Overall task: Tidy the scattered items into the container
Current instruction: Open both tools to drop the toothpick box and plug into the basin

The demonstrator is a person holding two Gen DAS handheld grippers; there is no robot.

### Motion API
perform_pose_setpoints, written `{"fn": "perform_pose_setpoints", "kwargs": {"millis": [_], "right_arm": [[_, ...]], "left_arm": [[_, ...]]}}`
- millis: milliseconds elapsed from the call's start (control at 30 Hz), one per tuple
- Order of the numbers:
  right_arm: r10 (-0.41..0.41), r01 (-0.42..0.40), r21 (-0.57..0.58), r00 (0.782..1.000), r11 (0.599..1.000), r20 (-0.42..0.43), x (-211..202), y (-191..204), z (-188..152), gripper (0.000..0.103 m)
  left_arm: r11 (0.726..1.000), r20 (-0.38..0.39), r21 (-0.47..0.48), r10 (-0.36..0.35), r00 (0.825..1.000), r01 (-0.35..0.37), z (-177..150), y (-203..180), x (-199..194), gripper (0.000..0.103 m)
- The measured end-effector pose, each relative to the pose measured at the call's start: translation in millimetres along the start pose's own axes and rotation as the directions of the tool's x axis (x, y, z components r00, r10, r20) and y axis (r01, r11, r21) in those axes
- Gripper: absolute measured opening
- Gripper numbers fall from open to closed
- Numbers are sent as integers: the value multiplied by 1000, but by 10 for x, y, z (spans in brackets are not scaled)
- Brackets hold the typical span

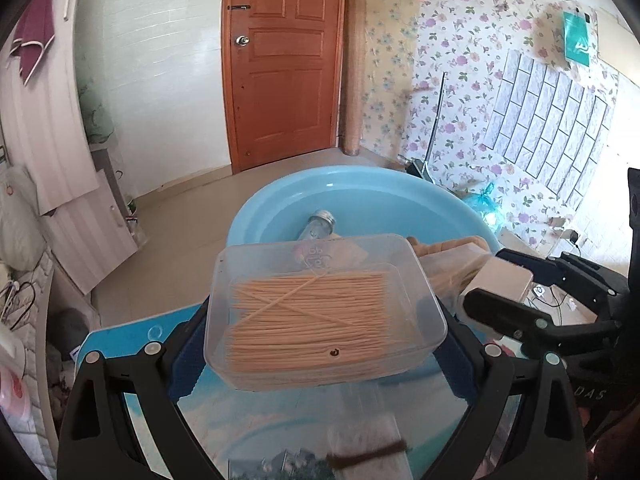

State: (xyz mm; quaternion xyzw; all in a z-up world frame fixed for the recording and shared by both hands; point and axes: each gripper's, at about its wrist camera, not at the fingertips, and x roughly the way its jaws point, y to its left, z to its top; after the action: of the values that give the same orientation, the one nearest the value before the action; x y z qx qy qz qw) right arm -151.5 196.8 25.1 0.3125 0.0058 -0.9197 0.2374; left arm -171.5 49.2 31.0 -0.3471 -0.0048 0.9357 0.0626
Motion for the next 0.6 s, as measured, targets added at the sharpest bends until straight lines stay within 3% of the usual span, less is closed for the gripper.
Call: {"fn": "perform_pose_setpoints", "kwargs": {"millis": [267,600], "right_arm": [[11,-11,7,1000,1000,-27,261,-136,74,62],[10,-10,3,1000,1000,-22,282,-206,46,67]], "left_arm": [[999,-44,-24,-25,999,24,46,61,302,97],[999,-52,-34,-22,998,21,-73,76,257,97]]}}
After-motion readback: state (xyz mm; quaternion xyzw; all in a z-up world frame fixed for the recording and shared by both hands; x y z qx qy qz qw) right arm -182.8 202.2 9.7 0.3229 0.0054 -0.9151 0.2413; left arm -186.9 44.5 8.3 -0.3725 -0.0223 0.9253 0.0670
